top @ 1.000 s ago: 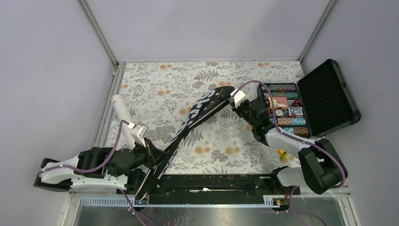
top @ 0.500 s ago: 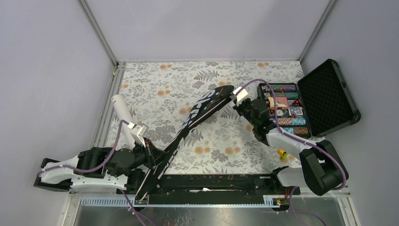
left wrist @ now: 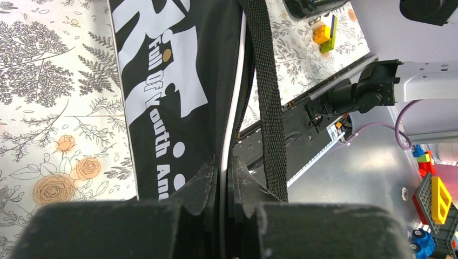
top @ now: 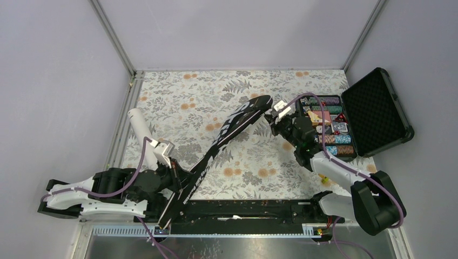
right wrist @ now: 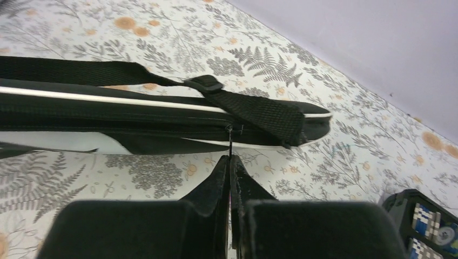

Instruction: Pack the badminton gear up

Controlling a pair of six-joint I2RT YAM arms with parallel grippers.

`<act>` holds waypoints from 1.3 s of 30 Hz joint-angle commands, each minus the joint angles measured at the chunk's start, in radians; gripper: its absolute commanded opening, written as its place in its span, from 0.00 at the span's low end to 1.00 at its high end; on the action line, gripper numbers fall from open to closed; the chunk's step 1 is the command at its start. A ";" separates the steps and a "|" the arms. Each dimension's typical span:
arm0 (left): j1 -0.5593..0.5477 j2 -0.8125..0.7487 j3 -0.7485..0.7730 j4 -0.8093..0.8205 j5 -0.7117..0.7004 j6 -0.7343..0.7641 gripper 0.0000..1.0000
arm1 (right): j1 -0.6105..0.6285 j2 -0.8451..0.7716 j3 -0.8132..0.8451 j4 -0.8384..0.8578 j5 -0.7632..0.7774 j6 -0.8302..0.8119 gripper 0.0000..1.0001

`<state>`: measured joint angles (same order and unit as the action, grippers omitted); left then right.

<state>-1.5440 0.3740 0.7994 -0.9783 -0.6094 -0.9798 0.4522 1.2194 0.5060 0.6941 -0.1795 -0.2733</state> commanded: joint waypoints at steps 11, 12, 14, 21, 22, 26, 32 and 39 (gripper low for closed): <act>-0.004 0.171 0.106 0.114 -0.104 0.005 0.00 | 0.154 -0.031 -0.022 0.106 -0.033 0.068 0.00; -0.004 0.182 0.102 0.123 -0.107 0.005 0.00 | 0.172 -0.024 -0.021 0.120 -0.028 0.076 0.00; -0.004 0.210 0.099 0.134 -0.118 0.005 0.00 | 0.216 -0.009 -0.002 0.116 -0.018 0.075 0.00; -0.004 0.335 0.124 0.169 -0.174 0.025 0.00 | 0.360 0.015 0.001 0.139 0.005 0.082 0.00; -0.004 0.357 0.128 0.176 -0.184 0.032 0.00 | 0.377 0.005 -0.008 0.139 0.013 0.082 0.00; -0.001 0.425 0.142 0.200 -0.222 0.052 0.00 | 0.439 -0.063 -0.051 0.133 0.021 0.107 0.00; 0.047 0.541 0.147 0.319 -0.156 0.157 0.00 | 0.516 -0.191 -0.123 0.031 0.086 0.188 0.00; 0.177 0.704 0.182 0.437 0.033 0.284 0.00 | 0.551 -0.335 -0.105 -0.211 0.124 0.300 0.00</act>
<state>-1.4239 1.0203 0.9092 -0.7059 -0.6617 -0.7986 0.9810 0.9596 0.3565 0.5858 -0.0616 -0.0647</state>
